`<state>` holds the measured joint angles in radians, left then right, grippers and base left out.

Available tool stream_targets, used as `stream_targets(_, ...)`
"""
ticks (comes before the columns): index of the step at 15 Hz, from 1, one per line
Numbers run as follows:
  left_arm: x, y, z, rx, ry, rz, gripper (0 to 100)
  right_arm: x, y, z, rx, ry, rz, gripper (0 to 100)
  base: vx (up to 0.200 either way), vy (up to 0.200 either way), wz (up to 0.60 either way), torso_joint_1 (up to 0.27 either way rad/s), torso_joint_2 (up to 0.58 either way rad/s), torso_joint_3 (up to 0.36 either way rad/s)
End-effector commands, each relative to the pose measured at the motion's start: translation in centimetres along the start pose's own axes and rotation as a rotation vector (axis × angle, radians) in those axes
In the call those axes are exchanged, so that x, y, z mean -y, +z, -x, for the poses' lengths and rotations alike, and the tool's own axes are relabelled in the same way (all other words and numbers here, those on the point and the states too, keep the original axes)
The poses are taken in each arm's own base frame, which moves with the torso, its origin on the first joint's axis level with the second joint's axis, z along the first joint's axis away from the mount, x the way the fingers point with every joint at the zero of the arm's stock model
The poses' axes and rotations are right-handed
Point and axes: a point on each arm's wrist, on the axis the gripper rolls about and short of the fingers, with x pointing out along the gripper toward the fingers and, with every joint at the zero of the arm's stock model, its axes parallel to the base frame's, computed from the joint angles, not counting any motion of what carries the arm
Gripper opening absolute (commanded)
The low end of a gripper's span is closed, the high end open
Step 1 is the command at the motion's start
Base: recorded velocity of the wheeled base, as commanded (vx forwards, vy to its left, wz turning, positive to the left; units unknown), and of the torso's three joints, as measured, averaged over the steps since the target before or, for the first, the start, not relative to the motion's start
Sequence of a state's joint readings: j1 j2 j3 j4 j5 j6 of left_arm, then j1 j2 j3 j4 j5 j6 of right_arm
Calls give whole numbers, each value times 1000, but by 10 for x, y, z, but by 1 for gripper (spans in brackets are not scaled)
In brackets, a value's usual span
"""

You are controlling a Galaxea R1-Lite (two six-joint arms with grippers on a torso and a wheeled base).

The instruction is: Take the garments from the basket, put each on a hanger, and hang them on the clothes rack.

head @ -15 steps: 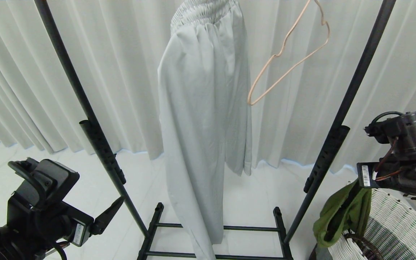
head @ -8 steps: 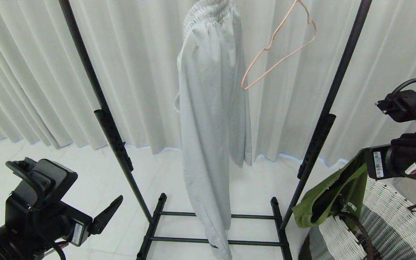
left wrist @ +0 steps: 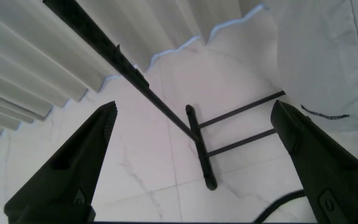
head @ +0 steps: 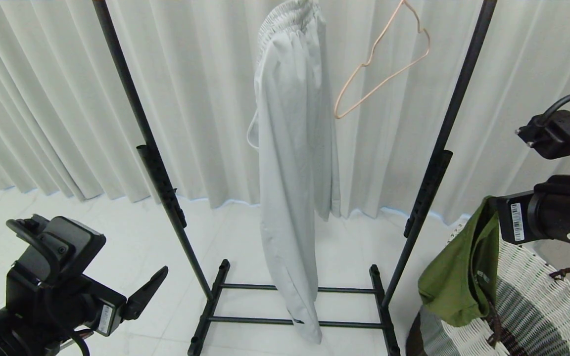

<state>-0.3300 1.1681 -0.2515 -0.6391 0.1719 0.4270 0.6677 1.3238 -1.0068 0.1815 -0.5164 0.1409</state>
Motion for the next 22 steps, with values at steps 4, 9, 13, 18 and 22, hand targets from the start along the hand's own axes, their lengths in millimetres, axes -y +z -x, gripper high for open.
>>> stream_targets(4, 0, 0, 0, -2, 11, 1, 100, -2, 2, 0, 6, 8, 0, 0, 0, 200, 0, 2, 1, 0)
stream_targets(9, 0, 1, -1, -2, 4, 1, 100, -11, 10, 0, 24, 38, 4, 0, 0, 160, 0, 1, 2, 1)
stream_targets(13, 11, 5, 1, 32, -70, -4, 100, -25, 20, 9, 63, 106, 10, 0, 0, 0, 0, 0, 0, 0)
stream_targets(18, 46, 20, -3, 73, -276, 14, 100, -35, 25, 27, 105, 191, 17, 0, 0, 0, 0, 0, 0, 0)
stream_targets(22, 89, 54, -10, 129, -513, 87, 100, -37, 24, 36, 120, 228, 16, 0, 0, 0, 0, 0, 0, 0)
